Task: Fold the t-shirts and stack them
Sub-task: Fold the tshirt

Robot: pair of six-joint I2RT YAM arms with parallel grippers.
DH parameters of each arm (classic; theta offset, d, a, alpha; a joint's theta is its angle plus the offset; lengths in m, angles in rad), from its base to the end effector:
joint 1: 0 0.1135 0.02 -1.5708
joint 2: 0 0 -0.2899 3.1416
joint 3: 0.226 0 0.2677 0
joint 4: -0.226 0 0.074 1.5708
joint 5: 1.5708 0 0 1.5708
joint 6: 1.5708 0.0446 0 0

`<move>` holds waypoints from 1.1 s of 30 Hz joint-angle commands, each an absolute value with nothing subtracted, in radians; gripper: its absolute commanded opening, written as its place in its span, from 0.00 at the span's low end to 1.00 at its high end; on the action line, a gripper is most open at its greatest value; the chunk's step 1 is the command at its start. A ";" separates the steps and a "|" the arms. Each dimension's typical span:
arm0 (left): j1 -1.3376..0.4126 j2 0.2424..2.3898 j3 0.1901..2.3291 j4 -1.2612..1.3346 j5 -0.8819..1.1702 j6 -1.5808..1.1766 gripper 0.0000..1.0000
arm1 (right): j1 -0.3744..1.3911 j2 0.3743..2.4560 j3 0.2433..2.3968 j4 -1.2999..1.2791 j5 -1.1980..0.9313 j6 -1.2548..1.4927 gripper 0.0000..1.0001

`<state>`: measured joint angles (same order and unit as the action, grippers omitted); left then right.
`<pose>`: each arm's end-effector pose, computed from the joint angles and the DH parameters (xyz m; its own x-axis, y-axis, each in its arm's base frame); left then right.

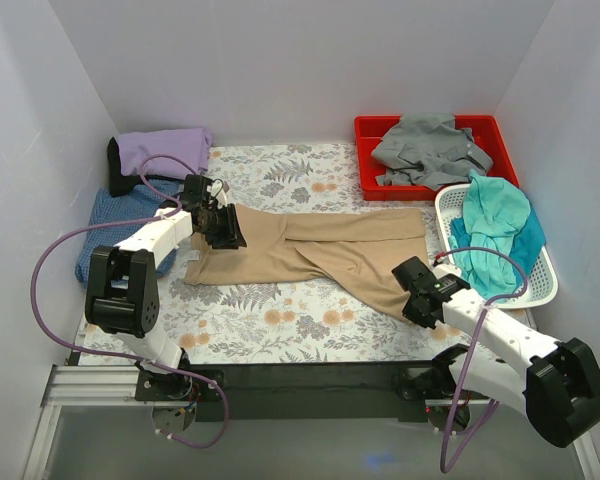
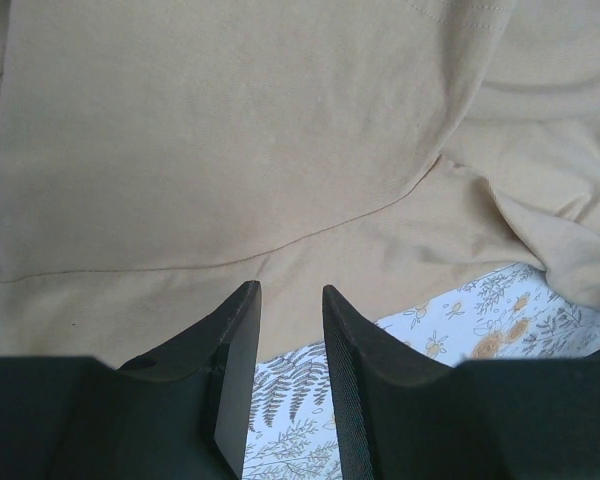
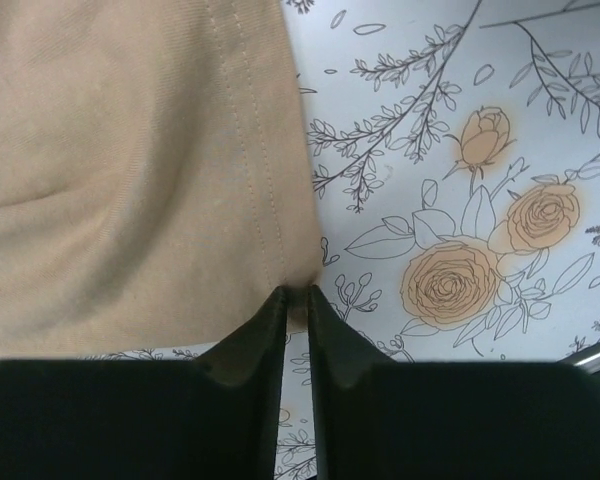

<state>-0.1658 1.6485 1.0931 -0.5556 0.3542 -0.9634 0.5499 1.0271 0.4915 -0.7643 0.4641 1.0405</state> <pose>0.3399 -0.0726 0.2121 -0.7562 -0.6543 0.0020 -0.5508 0.6349 -0.5418 0.1430 0.0642 0.1703 -0.7305 0.4570 -0.5074 0.5240 0.8517 0.0127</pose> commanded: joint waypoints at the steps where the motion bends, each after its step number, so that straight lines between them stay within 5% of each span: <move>1: -0.164 1.646 1.098 -0.558 0.344 -0.950 0.30 | 0.551 1.022 0.463 -0.732 0.465 1.054 0.11; 2: -0.164 1.647 1.097 -0.558 0.344 -0.948 0.30 | 0.551 1.017 0.462 -0.730 0.466 1.054 0.02; 15: -0.164 1.651 1.092 -0.568 0.308 -0.940 0.29 | 0.549 0.928 0.607 -0.773 0.560 0.950 0.01; 33: -0.164 1.652 1.085 -0.600 0.183 -0.919 0.29 | 0.522 1.120 0.804 -0.715 0.824 0.755 0.01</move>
<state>-0.1658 1.6493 1.0851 -0.5888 0.2138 -0.9371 0.5354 1.0996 0.7616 -0.7525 0.7319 0.8131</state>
